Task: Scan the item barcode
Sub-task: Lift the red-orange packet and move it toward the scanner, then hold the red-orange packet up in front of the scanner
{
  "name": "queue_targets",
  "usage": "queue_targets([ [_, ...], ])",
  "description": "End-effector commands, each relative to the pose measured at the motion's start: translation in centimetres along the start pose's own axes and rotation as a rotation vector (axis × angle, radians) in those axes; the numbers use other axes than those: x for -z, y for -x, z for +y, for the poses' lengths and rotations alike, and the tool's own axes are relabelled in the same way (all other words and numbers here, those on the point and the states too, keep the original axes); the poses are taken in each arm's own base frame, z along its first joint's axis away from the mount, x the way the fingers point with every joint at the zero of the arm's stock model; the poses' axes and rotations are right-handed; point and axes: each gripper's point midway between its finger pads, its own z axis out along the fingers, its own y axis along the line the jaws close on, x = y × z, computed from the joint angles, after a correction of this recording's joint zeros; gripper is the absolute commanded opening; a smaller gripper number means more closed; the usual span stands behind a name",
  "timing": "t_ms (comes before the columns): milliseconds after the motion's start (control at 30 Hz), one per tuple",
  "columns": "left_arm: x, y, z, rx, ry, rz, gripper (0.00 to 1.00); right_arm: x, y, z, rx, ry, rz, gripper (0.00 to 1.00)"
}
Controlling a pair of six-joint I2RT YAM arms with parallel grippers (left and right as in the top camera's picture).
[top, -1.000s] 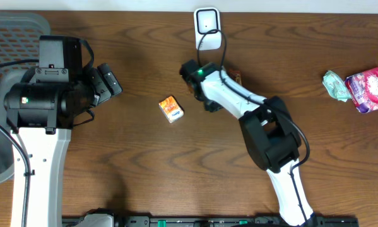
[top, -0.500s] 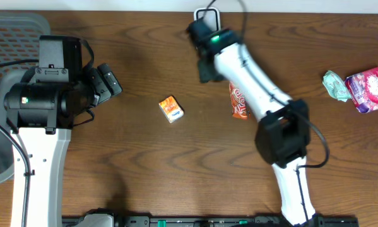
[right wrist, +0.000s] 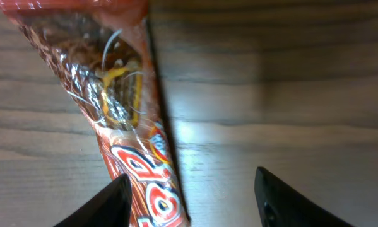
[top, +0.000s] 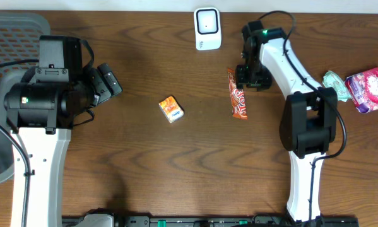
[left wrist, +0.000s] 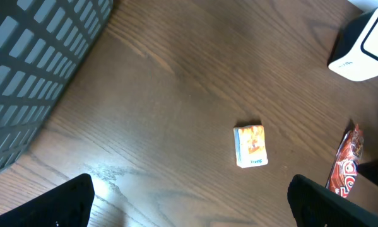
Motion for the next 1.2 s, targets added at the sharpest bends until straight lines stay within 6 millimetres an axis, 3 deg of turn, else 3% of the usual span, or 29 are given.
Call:
queue_targets([
  [0, 0.0, 0.2, 0.3, -0.011, 0.014, -0.005, 0.98, -0.7, -0.9, 1.1, 0.036, 0.026, 0.012, 0.6],
  [233, 0.0, 0.2, 0.3, -0.011, 0.014, -0.005, 0.98, -1.3, -0.7, 2.5, 0.047, 0.08, -0.003, 0.59],
  [367, 0.0, 0.2, 0.3, -0.011, 0.015, -0.005, 0.98, -1.2, -0.6, 3.3, 0.058, 0.118, -0.005, 0.47],
  [533, 0.0, 0.2, 0.3, -0.011, 0.015, -0.005, 0.98, -1.9, -0.9, 3.1, 0.059, 0.11, -0.002, 0.41],
  [567, 0.0, 0.2, 0.3, -0.011, 0.014, -0.005, 0.98, -2.1, -1.0, 3.2, 0.061, 0.109, -0.002, 0.39],
  [700, 0.0, 0.2, 0.3, -0.011, 0.014, -0.005, 0.98, -3.0, -1.1, 4.2, 0.082, 0.113, -0.014, 0.01],
  [767, 0.0, 0.2, 0.3, -0.011, 0.014, -0.005, 0.98, -2.9, -0.9, 4.8, 0.084, 0.117, -0.028, 0.01],
  [867, 0.0, 0.2, 0.3, -0.011, 0.014, -0.005, 0.98, -1.5, 0.3, 5.8, 0.101, 0.13, -0.076, 0.01],
  [933, 0.0, 0.2, 0.3, -0.011, 0.014, -0.005, 0.98, 0.8, 2.1, 6.8, 0.113, 0.151, -0.149, 0.01],
  [1100, 0.0, 0.2, 0.3, -0.011, 0.015, -0.005, 0.98, 8.0, 8.0, 9.1, 0.078, 0.235, -0.401, 0.01],
  [1133, 0.0, 0.2, 0.3, -0.011, 0.014, -0.005, 0.98, 10.5, 10.5, 10.0, 0.067, 0.278, -0.524, 0.01],
  [1167, 0.0, 0.2, 0.3, -0.011, 0.014, -0.005, 0.98, 11.2, 11.3, 10.3, 0.059, 0.295, -0.562, 0.01],
])
